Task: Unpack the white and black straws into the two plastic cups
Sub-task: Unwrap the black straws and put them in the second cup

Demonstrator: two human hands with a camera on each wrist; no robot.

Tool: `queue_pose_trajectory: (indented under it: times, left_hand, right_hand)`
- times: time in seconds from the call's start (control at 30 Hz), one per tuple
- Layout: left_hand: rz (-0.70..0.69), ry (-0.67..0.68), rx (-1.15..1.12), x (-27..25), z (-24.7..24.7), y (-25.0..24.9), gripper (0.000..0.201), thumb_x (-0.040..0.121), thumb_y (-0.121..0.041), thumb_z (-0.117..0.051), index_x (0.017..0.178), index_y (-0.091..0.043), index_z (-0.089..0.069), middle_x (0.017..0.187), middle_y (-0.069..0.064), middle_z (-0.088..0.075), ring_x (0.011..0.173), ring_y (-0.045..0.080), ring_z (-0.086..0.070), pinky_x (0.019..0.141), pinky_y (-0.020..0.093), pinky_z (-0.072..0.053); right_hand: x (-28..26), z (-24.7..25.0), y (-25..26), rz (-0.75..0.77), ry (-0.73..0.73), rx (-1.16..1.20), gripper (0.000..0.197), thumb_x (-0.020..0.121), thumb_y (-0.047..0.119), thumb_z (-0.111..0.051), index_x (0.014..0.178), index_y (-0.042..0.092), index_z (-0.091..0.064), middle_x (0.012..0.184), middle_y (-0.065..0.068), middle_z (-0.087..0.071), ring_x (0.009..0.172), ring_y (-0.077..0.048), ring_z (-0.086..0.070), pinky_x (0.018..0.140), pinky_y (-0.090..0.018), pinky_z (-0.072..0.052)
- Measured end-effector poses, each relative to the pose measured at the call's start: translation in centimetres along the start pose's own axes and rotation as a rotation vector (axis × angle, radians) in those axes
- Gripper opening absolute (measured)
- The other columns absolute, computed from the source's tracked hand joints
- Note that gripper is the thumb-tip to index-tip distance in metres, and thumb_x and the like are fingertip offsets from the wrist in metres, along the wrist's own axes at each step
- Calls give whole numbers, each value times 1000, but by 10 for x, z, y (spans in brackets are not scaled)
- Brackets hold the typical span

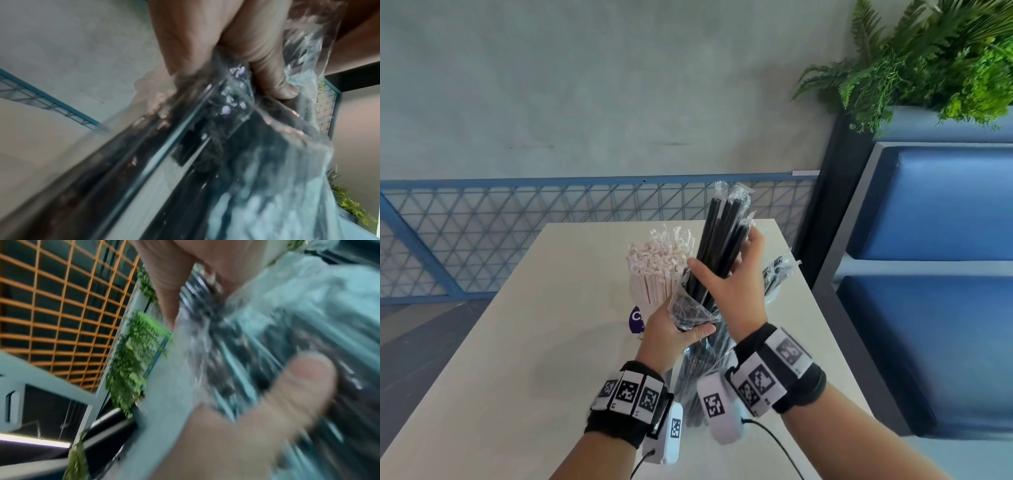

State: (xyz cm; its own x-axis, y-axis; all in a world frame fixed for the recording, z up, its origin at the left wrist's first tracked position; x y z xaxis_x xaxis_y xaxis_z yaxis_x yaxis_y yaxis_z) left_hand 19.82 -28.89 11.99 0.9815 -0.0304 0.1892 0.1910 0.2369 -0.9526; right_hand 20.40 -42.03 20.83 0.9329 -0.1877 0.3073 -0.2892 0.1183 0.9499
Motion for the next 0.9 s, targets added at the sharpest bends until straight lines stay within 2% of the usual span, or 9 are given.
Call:
queue_pose_trajectory:
  times: [0.07, 0.13, 0.23, 0.33, 0.4, 0.5, 0.63, 0.8, 0.9]
  left_hand:
    - [-26, 12, 1, -1, -3, -5, 48, 66, -13, -81, 109, -20, -59, 97, -17, -67, 91, -11, -62, 78, 7, -46]
    - [-33, 22, 5, -2, -5, -8, 48, 67, -11, -80, 107, -24, -57, 96, -19, -65, 89, -14, -61, 76, 3, -45]
    - [-24, 24, 11, -1, -5, -5, 48, 65, -13, -81, 107, -23, -57, 95, -18, -65, 87, -14, -61, 76, 4, -46]
    - [19, 20, 23, 2, -3, 1, 45, 64, -15, -83, 99, -27, -57, 91, -17, -65, 81, -17, -60, 74, 4, -46]
    - [28, 22, 28, 3, -2, 2, 45, 64, -16, -83, 101, -24, -58, 90, -18, -64, 79, -19, -59, 73, 2, -45]
    - [15, 30, 24, 3, -1, 2, 48, 64, -16, -83, 104, -25, -57, 91, -21, -63, 81, -20, -58, 75, 1, -44]
    - [-26, 22, 17, 2, 2, 0, 46, 67, -13, -80, 107, -21, -58, 95, -20, -64, 86, -18, -59, 78, 2, -43]
    - [-21, 31, 10, 2, 0, 3, 44, 69, -18, -78, 109, -12, -61, 97, -17, -66, 89, -16, -60, 81, 4, -44]
    - [2, 33, 8, 2, 0, 4, 39, 71, -16, -77, 105, -18, -60, 93, -19, -64, 84, -19, -59, 75, -1, -42]
  right_hand:
    - [-12, 0, -10, -13, -72, -15, 73, 69, 26, -79, 125, 22, -32, 118, 0, -53, 103, -14, -60, 88, -32, -53]
    - [-18, -3, -16, -54, -82, -38, 58, 71, 29, -77, 115, 18, -41, 105, 0, -60, 94, -13, -62, 84, -37, -54]
    - [-8, -9, -22, -129, 24, -109, 41, 71, 34, -76, 101, 14, -57, 91, 3, -68, 85, -12, -66, 79, -38, -56]
    - [4, -15, -26, -178, 111, -28, 39, 66, 33, -78, 92, 7, -63, 87, -7, -72, 81, -22, -69, 77, -45, -57]
    - [8, -14, -20, -161, 109, 27, 32, 70, 24, -77, 88, 1, -62, 82, -11, -70, 76, -23, -68, 75, -43, -58]
    - [18, -8, -4, -108, 84, 73, 22, 77, 16, -72, 85, -1, -61, 75, -6, -65, 70, -18, -64, 72, -36, -56]
    - [30, -3, 8, -74, 62, 138, 24, 78, 19, -71, 89, -1, -64, 84, -14, -69, 80, -25, -68, 77, -38, -57]
    - [28, -7, 3, -85, 103, 162, 29, 76, 19, -74, 95, -1, -64, 89, -10, -70, 83, -18, -68, 80, -32, -57]
    - [16, -14, -15, -125, 147, 109, 34, 74, 22, -76, 101, 4, -64, 96, -7, -72, 88, -15, -69, 80, -29, -56]
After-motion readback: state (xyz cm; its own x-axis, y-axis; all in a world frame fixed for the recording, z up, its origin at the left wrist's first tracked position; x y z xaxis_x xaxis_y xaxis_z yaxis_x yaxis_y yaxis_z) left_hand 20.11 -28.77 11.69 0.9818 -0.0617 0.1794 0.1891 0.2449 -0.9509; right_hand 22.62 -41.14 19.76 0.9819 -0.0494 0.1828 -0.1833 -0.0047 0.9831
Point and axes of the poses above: each hand's wrist, its own x-axis towards the middle knuckle, its own z-axis out of the back of the hand, y = z × x, the point moved 9 cm from there along x, towards the middle knuckle
